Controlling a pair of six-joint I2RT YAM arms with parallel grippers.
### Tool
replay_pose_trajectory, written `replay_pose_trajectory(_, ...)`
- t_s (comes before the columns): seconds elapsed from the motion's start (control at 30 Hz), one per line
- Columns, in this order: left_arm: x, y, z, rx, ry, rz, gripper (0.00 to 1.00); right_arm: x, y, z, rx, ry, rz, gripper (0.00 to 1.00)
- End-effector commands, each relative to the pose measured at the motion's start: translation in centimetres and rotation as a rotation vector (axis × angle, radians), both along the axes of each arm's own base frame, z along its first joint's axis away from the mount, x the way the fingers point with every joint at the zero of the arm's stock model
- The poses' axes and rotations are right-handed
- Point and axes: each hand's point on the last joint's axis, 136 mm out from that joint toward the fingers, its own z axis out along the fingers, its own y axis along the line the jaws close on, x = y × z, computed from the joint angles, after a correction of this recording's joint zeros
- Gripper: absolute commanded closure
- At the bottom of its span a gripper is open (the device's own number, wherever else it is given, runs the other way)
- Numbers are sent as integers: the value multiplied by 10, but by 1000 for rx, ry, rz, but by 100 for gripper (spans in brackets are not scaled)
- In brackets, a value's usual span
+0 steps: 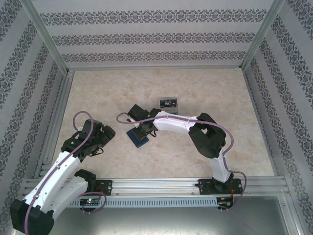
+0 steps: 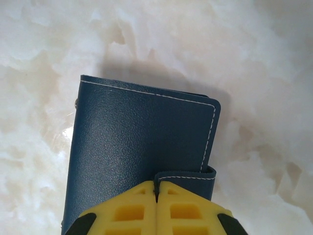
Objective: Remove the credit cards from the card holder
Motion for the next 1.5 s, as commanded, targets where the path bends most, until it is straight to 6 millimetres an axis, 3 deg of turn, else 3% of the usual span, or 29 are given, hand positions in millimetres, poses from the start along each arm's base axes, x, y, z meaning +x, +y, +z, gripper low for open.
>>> replay_pose_trajectory(0.0,17,-28,4,-108,-55,-104,20,0,2,28,132,66,-102,100)
replay_pose_trajectory(0.1,25,-46,3,-185,-63,-153,40,2,2,36,212,109,-178,100)
replay_pose_trajectory(0.17,29,-61,1,-248,-71,-199,63,3,2,38,255,142,-228,100)
replay_pose_trajectory(0.23,34,-74,1,-294,-76,-234,78,3,3,38,283,166,-262,100)
replay_pose_trajectory(0.4,42,-102,2,-311,-80,-309,97,1,5,34,286,175,-286,100)
replay_pose_trajectory(0.57,49,-128,-9,-325,-49,-361,100,-1,2,26,268,180,-305,100)
replay_pose_trajectory(0.77,55,-142,-17,-305,-26,-397,100,-3,5,21,261,192,-320,100)
replay_pose_trajectory(1.07,32,-117,-85,-170,197,-338,100,-5,9,29,331,221,-346,100)
replay_pose_trajectory(1.2,18,-101,-106,-91,288,-313,100,-4,0,36,399,254,-390,100)
replay_pose_trajectory(1.37,25,-102,-93,-92,241,-318,100,-4,-10,50,446,259,-412,100)
replay_pose_trajectory(1.43,32,-99,-76,-73,200,-320,92,-4,-13,57,465,259,-416,100)
replay_pose_trajectory(1.47,37,-96,-66,-62,177,-318,83,-4,-13,60,473,260,-417,100)
